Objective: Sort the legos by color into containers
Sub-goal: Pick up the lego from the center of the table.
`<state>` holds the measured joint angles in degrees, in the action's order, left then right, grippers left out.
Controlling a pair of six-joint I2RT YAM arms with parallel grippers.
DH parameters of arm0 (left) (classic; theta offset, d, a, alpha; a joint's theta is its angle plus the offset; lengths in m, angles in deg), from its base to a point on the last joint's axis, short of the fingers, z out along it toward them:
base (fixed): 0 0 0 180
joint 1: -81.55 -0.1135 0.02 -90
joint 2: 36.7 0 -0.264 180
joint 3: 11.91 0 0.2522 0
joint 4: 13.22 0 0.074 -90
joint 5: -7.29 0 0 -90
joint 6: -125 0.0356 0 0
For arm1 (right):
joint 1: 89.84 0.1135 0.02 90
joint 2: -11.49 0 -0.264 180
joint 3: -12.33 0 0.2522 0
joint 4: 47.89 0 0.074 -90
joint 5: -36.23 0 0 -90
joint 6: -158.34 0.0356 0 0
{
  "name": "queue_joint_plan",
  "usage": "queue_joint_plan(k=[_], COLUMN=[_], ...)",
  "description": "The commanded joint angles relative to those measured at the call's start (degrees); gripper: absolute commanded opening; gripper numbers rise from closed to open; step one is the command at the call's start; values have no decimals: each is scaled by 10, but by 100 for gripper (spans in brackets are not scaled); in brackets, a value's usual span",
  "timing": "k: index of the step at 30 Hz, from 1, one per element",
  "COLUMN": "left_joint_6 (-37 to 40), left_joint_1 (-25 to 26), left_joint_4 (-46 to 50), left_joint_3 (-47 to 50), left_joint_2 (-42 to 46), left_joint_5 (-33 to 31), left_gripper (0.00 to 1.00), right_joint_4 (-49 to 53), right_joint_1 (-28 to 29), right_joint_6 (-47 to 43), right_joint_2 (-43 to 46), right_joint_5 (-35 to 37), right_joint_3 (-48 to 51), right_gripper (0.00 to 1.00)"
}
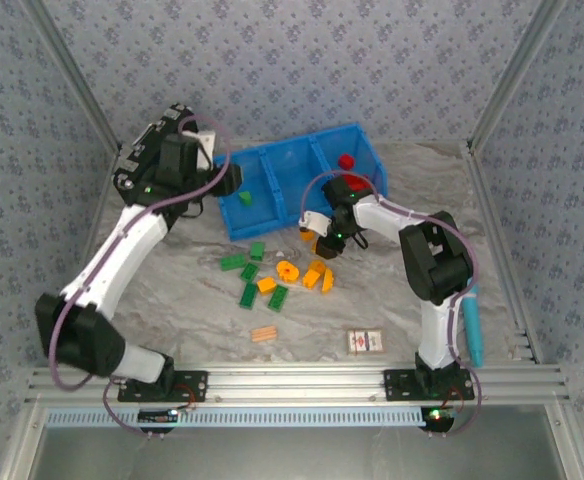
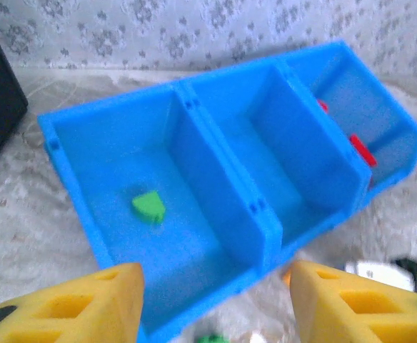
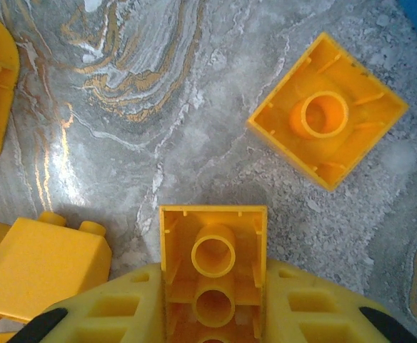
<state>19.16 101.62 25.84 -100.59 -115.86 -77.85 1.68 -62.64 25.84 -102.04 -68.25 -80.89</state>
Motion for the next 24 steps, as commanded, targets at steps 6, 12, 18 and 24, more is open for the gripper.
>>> queue_joint_plan(k=[6,12,18,24], left_joint_6=[-25,-79,-117,-138], left_joint_1=[4,5,5,15], left_joint_4=[36,-4,-32,-58], left_joint_3=[224,301,320,318], left_joint_2=[134,145,100,39], left_joint_5=[-41,-28,-21,-2], left_gripper=[59,64,68,71], right_joint_4=[31,19,26,6], right_joint_1=[10,9,6,-2], right_joint_6=[8,8,10,35], right_joint_2=[49,8,-77,-144], right_joint_5=[15,31,61,76], right_joint_3=[-81,-184,-308,-389], right_gripper=[21,20,21,22])
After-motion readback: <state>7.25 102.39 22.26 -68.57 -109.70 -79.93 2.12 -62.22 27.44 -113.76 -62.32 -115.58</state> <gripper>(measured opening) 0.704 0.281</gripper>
